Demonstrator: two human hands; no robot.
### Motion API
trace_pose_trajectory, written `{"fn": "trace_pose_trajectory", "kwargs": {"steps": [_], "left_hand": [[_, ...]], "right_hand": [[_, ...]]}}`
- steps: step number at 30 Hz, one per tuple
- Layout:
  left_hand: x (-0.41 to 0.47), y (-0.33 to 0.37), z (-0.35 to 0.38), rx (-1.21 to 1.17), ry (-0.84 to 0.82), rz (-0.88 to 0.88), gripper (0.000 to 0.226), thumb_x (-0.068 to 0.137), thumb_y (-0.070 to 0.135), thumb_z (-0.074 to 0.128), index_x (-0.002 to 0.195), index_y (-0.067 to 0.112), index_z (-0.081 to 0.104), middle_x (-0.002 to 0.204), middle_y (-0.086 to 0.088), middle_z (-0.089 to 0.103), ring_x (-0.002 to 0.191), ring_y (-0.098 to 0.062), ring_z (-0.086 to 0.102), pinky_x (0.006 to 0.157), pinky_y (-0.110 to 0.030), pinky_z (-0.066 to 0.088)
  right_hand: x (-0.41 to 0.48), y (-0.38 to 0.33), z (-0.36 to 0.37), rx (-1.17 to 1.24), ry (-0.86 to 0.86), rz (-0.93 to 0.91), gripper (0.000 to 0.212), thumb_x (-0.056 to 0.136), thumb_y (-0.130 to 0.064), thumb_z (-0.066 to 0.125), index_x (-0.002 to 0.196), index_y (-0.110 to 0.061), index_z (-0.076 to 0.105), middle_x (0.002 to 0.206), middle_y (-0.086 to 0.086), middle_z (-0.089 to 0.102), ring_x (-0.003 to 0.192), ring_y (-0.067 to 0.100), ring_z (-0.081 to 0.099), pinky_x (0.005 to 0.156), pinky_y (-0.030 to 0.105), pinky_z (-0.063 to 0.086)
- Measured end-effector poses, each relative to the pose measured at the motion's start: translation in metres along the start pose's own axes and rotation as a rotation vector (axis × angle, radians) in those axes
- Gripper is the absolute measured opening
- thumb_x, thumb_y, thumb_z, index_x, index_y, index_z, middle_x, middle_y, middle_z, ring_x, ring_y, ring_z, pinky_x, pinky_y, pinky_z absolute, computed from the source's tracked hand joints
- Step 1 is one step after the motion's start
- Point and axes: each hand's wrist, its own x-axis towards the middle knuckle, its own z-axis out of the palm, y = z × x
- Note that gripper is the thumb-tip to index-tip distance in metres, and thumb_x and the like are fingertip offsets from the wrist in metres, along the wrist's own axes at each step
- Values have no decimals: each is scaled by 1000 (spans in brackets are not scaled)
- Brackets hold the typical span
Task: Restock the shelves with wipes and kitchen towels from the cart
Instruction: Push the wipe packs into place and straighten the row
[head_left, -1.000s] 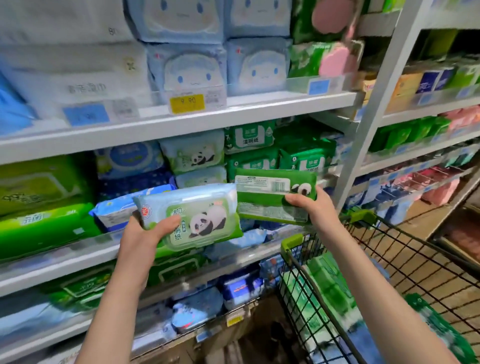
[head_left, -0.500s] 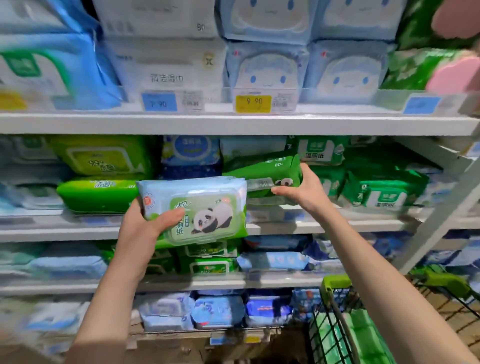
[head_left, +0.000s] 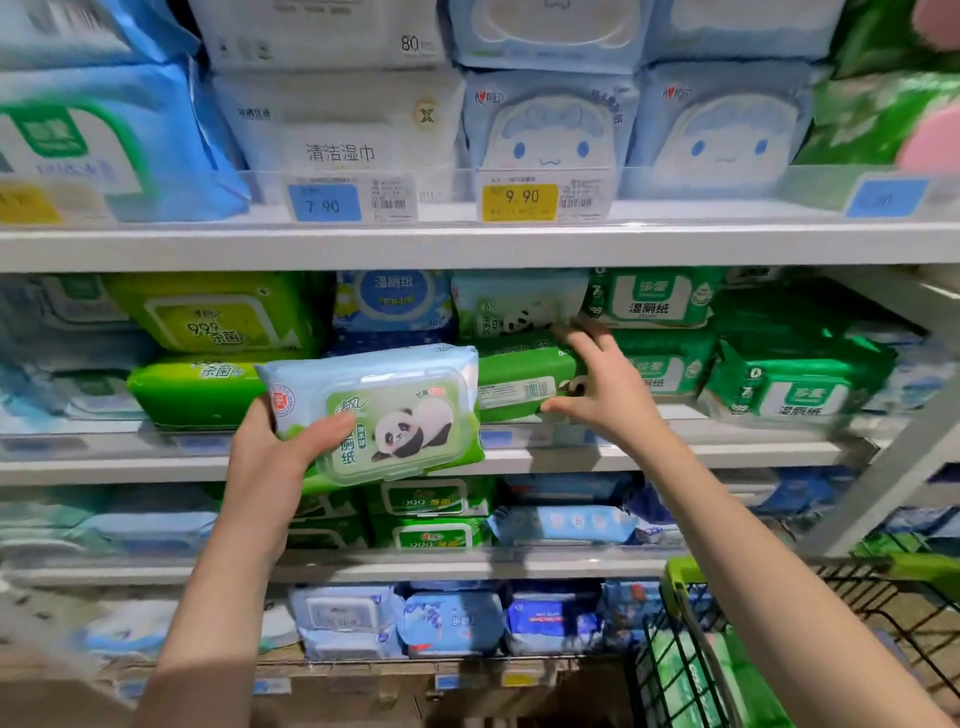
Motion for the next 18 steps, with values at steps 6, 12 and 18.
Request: {"fn": "trace_pose_trajectory", "kwargs": {"steps": [6, 12, 18], "left_hand": [[2, 2, 3, 24, -28, 1, 45, 62, 16, 79, 102, 26, 60, 90, 10, 73, 81, -2, 69, 66, -16, 49], [7, 5, 8, 6, -61, 17, 62, 54, 30, 78, 113, 17, 61, 99, 2, 73, 89, -12, 69, 76, -27, 51], [8, 5, 9, -4, -60, 37, 53, 60, 25, 72, 111, 20, 60, 99, 2, 72, 88, -11, 69, 75, -27, 49]], "right_hand": [[-8, 10, 7, 9, 14, -69, 71, 75, -41, 77, 137, -22, 47, 145, 10, 37, 120, 30, 49, 94, 42, 46], [-11, 14, 10, 87, -24, -58, 75, 75, -37, 78, 140, -20, 44, 150, 10, 32, 127, 32, 45, 99, 43, 43], [-8, 16, 6, -22, -106, -41, 82, 75, -31, 80, 143, -25, 35, 156, 4, 21, 117, 27, 54, 90, 39, 49]]}}
